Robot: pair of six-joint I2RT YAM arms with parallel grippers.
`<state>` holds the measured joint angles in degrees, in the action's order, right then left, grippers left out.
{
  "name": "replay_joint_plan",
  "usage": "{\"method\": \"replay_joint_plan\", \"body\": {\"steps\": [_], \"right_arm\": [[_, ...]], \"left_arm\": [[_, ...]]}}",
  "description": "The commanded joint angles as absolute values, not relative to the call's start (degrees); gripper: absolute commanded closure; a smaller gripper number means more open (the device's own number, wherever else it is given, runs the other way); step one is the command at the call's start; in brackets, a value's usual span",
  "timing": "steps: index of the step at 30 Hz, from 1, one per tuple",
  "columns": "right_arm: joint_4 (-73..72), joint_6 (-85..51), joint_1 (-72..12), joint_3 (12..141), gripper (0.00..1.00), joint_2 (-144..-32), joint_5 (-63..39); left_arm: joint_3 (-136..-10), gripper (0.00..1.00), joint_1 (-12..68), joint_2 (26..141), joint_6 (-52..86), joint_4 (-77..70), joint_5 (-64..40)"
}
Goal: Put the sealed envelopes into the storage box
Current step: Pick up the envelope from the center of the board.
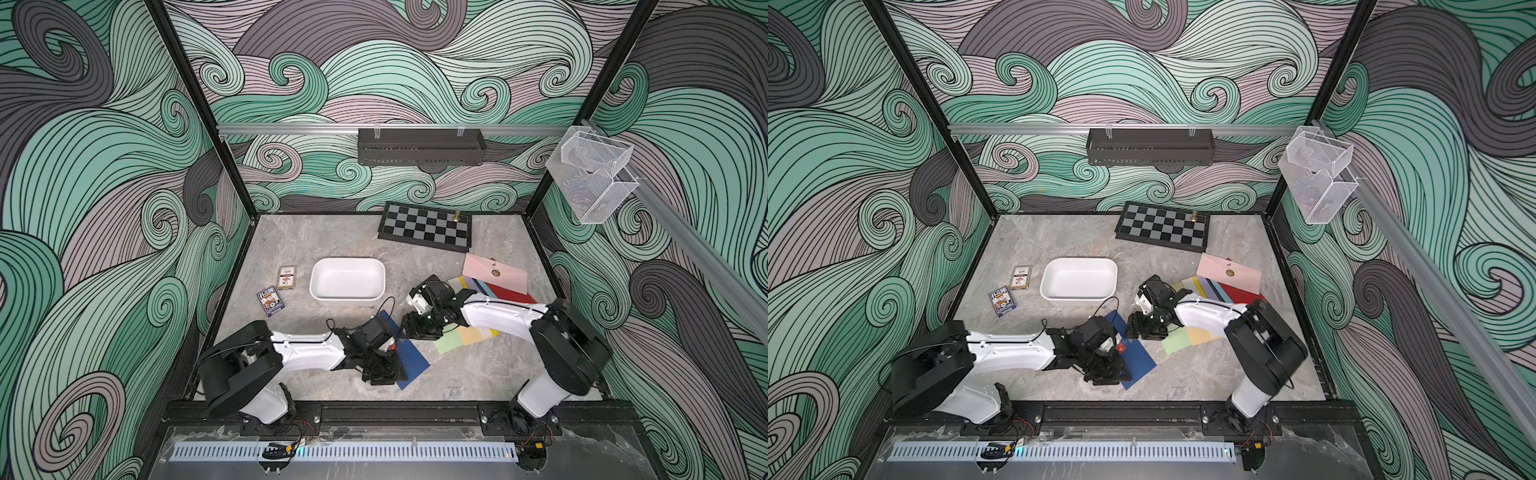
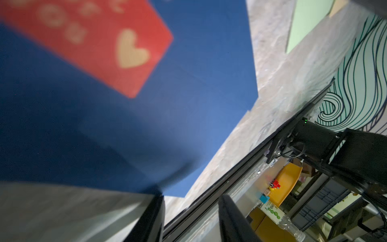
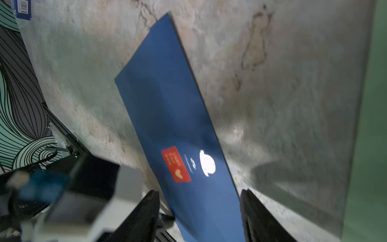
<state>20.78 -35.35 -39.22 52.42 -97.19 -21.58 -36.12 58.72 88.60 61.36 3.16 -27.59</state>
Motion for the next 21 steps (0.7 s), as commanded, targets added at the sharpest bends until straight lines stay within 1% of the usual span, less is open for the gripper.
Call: {"method": "replay_joint_plan", "body": {"steps": [1,7,11,16,21], "right_arm": [[21.0,-32.6,-39.0,56.9,0.36,-102.3,-23.2],[21.5,-30.3,-39.6,63.9,0.37,-112.6,-28.0],[21.7,-27.7,-41.5,67.0,0.38,-115.2,-32.5],[21.8,-25.0,-40.9,67.8,0.38,-111.6,-32.6],[21.7,-25.0,-37.1,67.5,0.37,-105.6,-31.6]], "left_arm": [[-39.0,0.53,60.7,96.4,59.8,6.3,-21.1],[-43.6,0.49,60.8,102.4,57.1,4.2,-21.0],[-46.5,0.47,60.5,103.2,53.8,5.5,-19.6],[-47.5,0.42,59.8,98.7,49.3,9.1,-17.3],[-45.9,0.36,58.8,88.0,44.4,13.1,-14.9]]}}
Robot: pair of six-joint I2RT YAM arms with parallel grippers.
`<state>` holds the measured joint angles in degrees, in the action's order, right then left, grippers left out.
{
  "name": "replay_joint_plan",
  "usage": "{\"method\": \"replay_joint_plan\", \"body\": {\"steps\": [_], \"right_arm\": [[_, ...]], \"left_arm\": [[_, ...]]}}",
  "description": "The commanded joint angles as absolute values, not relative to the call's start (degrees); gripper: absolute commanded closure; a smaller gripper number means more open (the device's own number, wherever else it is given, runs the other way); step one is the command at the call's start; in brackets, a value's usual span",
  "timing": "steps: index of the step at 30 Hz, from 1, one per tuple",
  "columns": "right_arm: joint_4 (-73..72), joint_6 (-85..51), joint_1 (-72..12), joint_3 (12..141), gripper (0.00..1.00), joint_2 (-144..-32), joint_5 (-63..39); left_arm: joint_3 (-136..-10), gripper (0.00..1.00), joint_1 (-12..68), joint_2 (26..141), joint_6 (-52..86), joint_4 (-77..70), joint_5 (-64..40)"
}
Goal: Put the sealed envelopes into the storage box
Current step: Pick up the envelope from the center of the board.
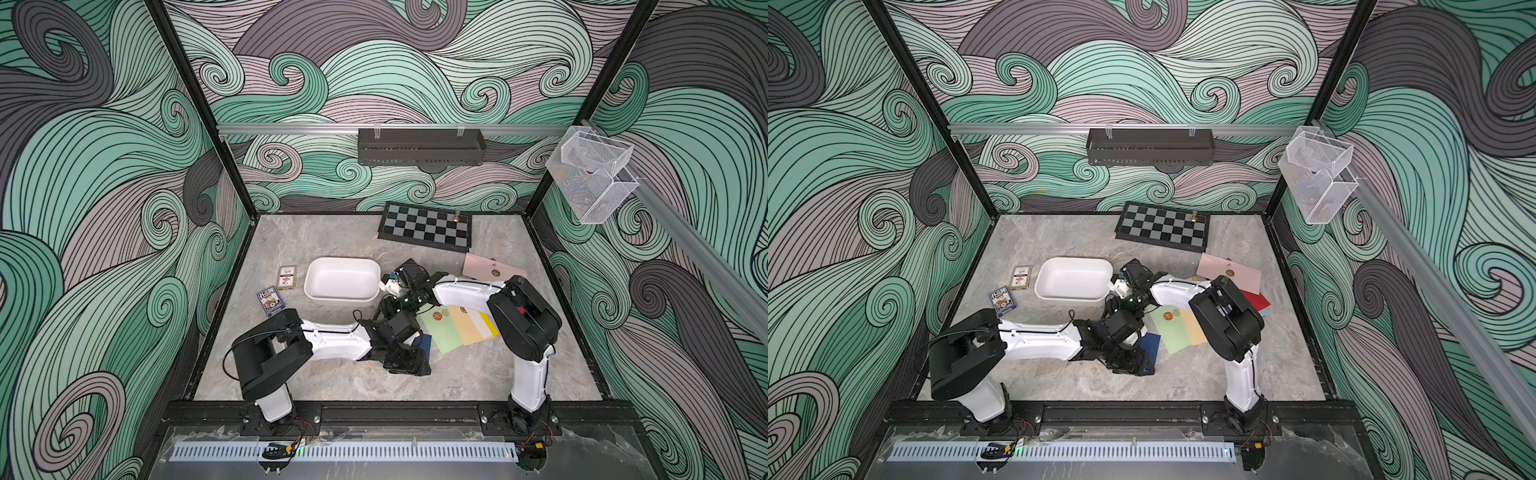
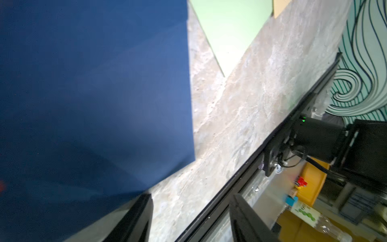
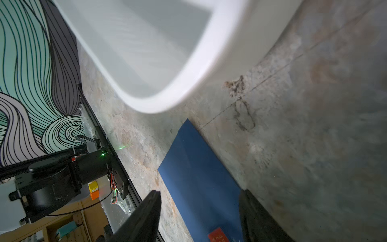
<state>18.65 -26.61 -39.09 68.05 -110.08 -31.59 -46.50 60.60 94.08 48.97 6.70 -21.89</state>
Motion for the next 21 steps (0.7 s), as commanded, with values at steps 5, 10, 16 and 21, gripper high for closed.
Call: {"method": "replay_joint_plan", "body": {"steps": [5,10,16,21], "right_arm": [[22.0,-29.4,-33.7,62.0,0.35,-97.2,-27.4],[23.5,-35.3,-33.5,50.5,0.34,-86.8,-19.0],[22.4,-42.8,-37.1,37.6,0.34,-76.9,-12.0],[20.9,-45.5,-39.2,34.3,0.33,-76.9,-11.5]], "left_arm": [[-40.2,0.34,53.8,73.8,43.9,16.8,-12.8],[-33.3,0.33,42.0,63.8,44.8,20.9,-7.6],[-31.0,0.32,31.7,65.3,41.9,18.8,-11.1],[-33.3,0.34,30.5,74.0,40.4,18.3,-17.1]]}}
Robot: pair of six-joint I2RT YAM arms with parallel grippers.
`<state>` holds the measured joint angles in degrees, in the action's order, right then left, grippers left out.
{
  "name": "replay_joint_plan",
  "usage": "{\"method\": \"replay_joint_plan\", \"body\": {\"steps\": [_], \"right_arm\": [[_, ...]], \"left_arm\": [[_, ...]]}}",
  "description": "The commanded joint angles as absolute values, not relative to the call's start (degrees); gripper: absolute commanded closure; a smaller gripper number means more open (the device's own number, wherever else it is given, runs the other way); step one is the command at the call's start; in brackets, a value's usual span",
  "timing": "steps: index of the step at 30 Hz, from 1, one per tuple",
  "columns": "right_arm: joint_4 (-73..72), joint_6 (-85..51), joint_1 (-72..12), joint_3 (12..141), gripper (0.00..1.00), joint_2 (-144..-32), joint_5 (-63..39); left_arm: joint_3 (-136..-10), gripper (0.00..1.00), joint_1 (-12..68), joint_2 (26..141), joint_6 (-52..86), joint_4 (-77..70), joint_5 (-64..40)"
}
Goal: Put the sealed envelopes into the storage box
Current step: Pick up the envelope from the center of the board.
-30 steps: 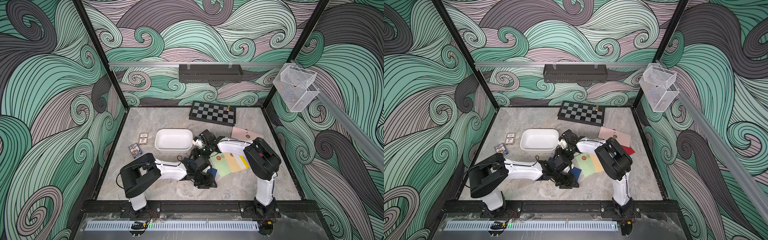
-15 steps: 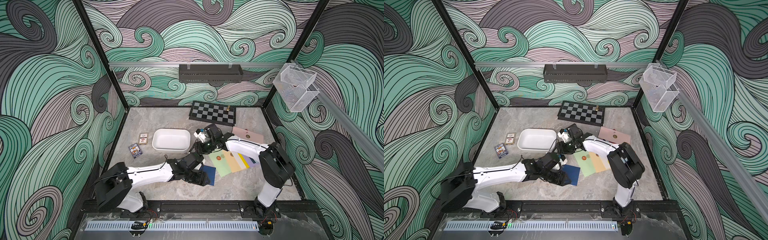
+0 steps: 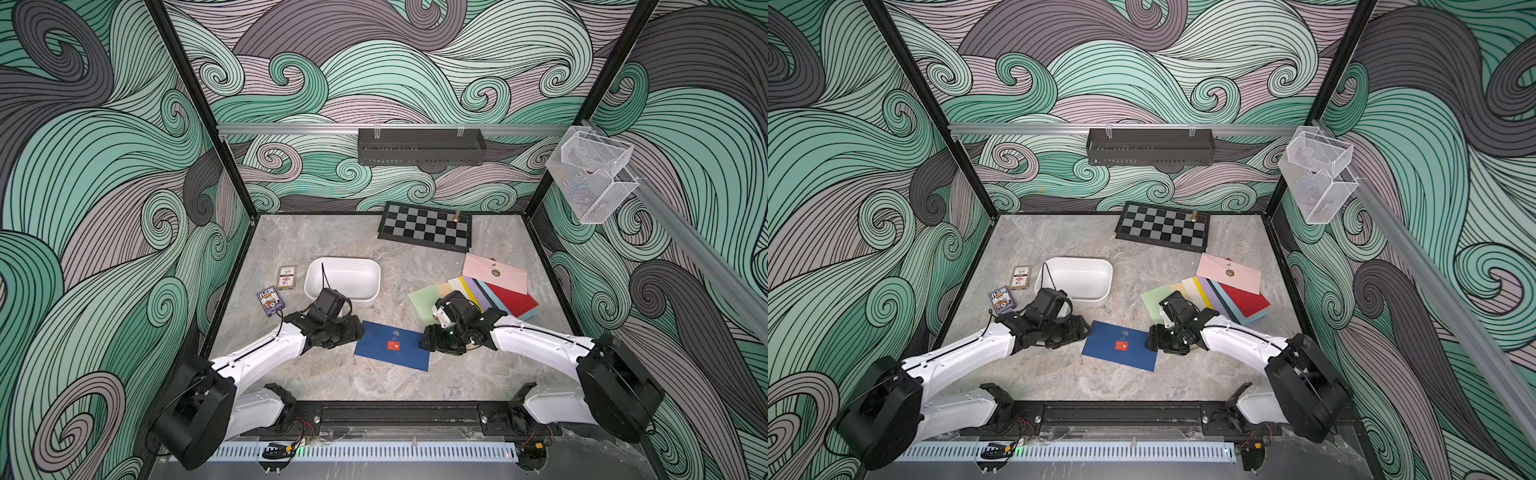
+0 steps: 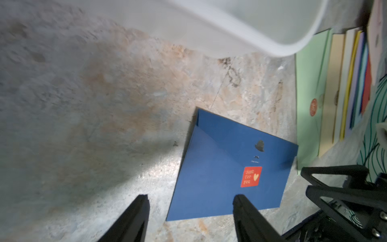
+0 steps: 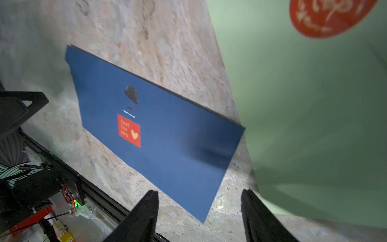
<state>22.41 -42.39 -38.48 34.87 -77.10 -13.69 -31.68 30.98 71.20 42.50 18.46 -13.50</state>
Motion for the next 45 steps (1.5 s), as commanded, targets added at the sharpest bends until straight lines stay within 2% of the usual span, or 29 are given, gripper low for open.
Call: {"method": "replay_joint_plan", "body": {"steps": [1,11,21,30,36,40,45], "right_arm": [[20.4,-45.9,-39.5,34.1,0.33,-77.2,-11.3],[12.4,-49.9,-41.7,33.8,0.32,-83.3,-13.6],[1.4,-53.3,-40.5,32.8,0.31,-80.7,-20.0],[-0.8,-52.8,-39.4,32.0,0.3,-77.4,-22.8],[14.8,-45.7,-37.8,34.6,0.3,-75.1,-13.9],[18.4,-45.0,-37.9,34.9,0.31,-77.6,-13.3],[15.4,-46.7,-38.4,33.6,0.32,-81.7,-13.7]], "left_arm": [[-32.9,0.33,30.5,75.3,40.5,17.0,-17.5],[-33.4,0.34,30.0,79.5,40.3,15.8,-22.0],[-29.6,0.35,30.0,76.6,43.6,13.4,-25.0],[-29.0,0.35,29.9,76.0,44.1,13.4,-24.8],[-29.8,0.35,29.9,75.7,43.6,14.3,-24.1],[-30.3,0.36,29.9,77.9,43.5,13.9,-24.9],[-30.1,0.36,30.0,78.3,43.9,13.8,-25.1]]}}
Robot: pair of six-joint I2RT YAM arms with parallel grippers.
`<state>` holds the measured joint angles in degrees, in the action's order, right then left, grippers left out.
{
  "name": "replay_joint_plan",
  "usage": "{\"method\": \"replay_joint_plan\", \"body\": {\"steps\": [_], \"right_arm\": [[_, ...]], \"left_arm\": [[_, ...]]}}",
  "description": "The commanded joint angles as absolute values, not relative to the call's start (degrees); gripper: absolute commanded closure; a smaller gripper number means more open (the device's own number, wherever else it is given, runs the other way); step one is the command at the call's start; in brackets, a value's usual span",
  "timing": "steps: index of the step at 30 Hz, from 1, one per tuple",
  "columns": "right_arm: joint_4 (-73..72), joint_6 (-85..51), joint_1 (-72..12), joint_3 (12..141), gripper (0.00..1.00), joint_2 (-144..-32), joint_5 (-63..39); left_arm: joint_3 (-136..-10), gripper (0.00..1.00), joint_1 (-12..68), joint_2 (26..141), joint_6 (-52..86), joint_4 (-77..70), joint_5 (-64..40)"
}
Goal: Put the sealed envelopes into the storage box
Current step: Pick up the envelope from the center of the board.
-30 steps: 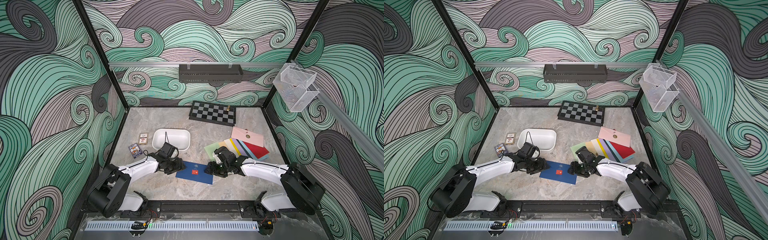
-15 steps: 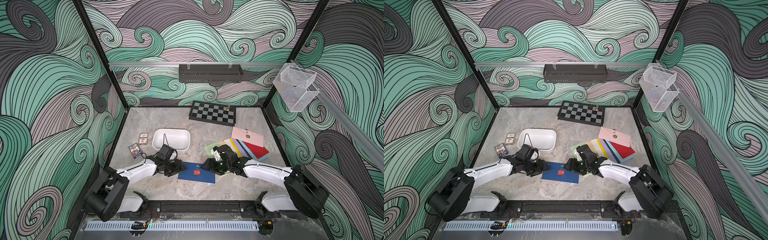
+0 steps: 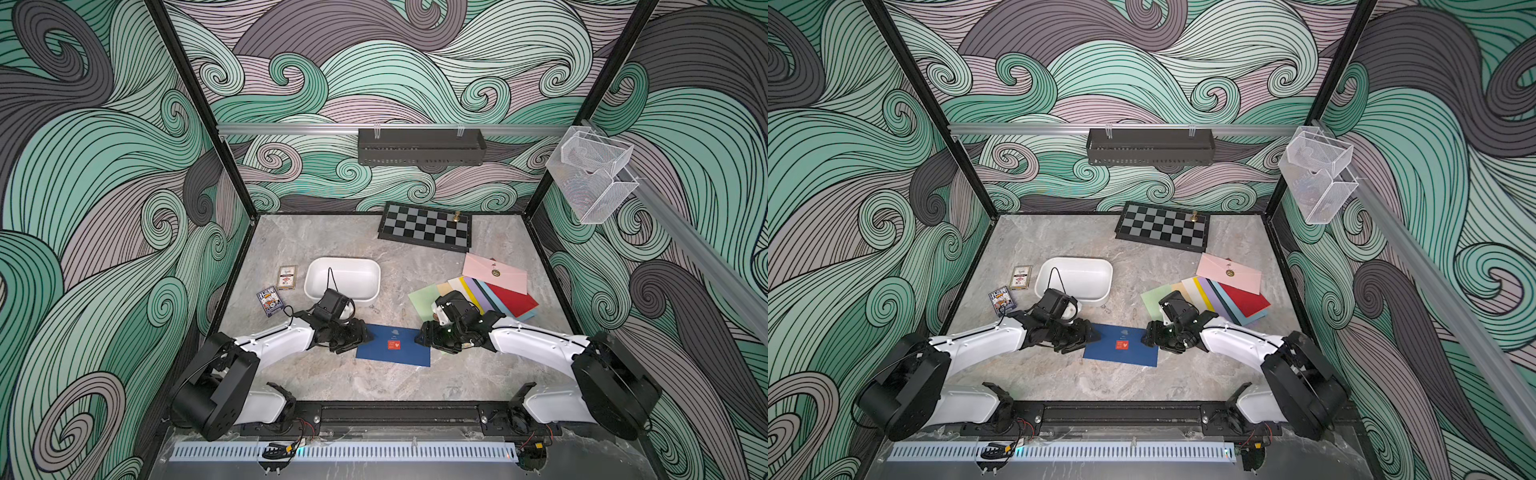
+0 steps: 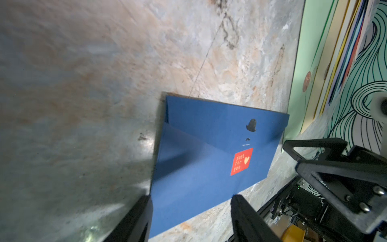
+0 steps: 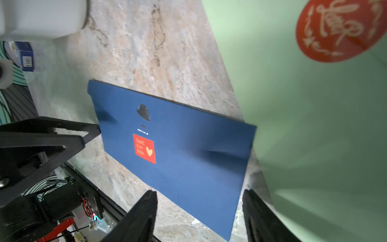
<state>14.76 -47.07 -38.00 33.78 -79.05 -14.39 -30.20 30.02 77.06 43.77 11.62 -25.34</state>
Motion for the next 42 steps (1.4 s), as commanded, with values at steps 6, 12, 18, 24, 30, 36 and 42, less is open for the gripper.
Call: {"method": "replay_joint_plan", "body": {"steps": [6,12,18,24,30,36,42], "right_arm": [[6.7,-49.3,-39.9,34.0,0.32,-88.6,-19.0],[-1.7,-51.1,-39.9,35.1,0.32,-91.7,-24.7],[-6.4,-51.1,-39.9,35.2,0.31,-92.7,-28.1],[0.3,-46.9,-39.2,35.5,0.29,-88.4,-26.0],[11.5,-39.4,-38.2,37.0,0.26,-81.0,-22.7],[15.7,-32.6,-37.9,41.0,0.26,-81.2,-24.2],[19.4,-21.3,-38.0,54.4,0.29,-92.5,-26.1]], "left_arm": [[-29.4,0.36,30.0,79.7,44.8,11.6,-27.3],[-29.0,0.36,29.9,80.1,45.0,10.6,-28.1],[-29.1,0.36,29.9,80.5,45.1,10.1,-28.0],[-32.0,0.35,29.8,76.8,42.8,16.7,-24.6],[-35.5,0.34,29.2,72.1,40.7,24.5,-20.7],[-32.3,0.34,29.3,65.8,43.9,25.0,-24.2],[-24.7,0.38,35.2,60.5,51.7,18.4,-33.1]]}}
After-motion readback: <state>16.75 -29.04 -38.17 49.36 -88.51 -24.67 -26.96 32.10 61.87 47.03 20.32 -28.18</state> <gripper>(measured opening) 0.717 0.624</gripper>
